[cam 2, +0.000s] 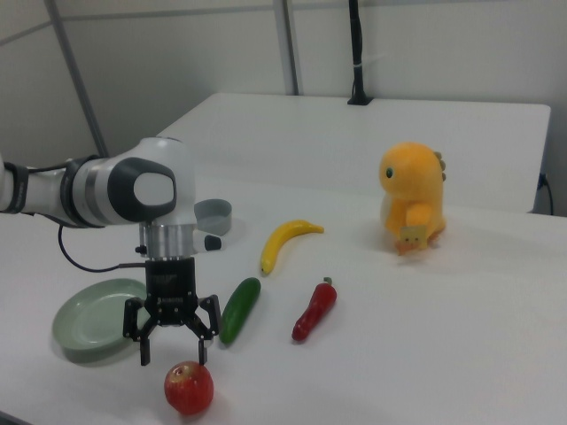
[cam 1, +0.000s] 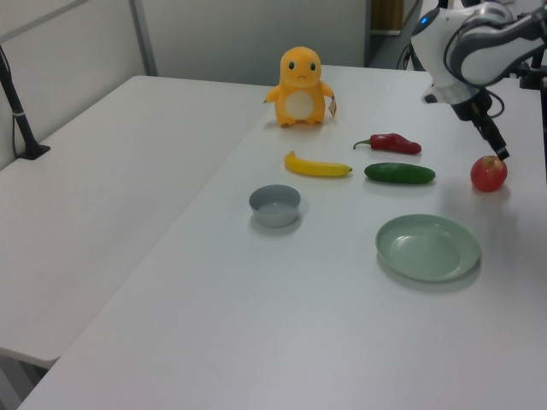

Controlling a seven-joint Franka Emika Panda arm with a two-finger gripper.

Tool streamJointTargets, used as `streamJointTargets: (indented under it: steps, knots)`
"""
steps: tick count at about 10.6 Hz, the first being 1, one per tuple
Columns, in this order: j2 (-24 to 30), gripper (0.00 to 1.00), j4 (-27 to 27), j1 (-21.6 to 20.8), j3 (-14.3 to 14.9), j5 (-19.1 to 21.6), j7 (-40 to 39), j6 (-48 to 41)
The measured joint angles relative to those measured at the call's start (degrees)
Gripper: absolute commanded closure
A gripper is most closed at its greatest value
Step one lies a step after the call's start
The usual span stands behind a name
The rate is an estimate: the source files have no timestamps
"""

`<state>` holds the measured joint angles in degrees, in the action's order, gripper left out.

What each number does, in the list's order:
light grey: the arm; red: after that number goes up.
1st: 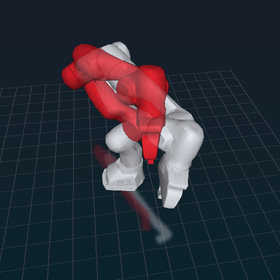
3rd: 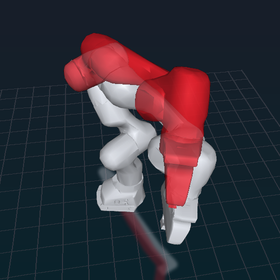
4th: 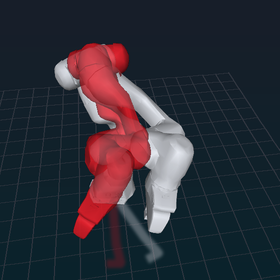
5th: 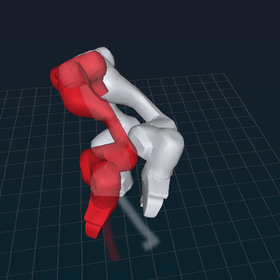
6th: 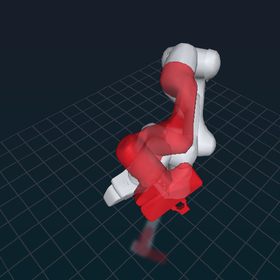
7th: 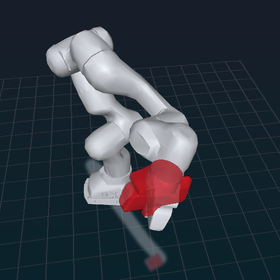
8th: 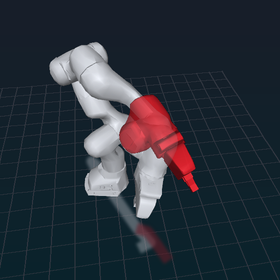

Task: Put the red apple in the bowl
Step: 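Move the open gripper down over the red apple, then close the gripper around the red apple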

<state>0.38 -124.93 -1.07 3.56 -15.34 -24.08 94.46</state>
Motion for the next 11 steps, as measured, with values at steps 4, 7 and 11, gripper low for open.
streamJointTargets:
  steps: [4,7,11]
  knots:
    - [-1.6,0.0,-1.75,0.25,0.02,-0.3,-0.06,5.12]
    - [-2.93,0.0,-3.18,0.25,0.02,-1.12,-0.06,8.42]
    - [-3.12,0.29,-4.94,0.12,0.02,-2.36,-0.08,10.08]
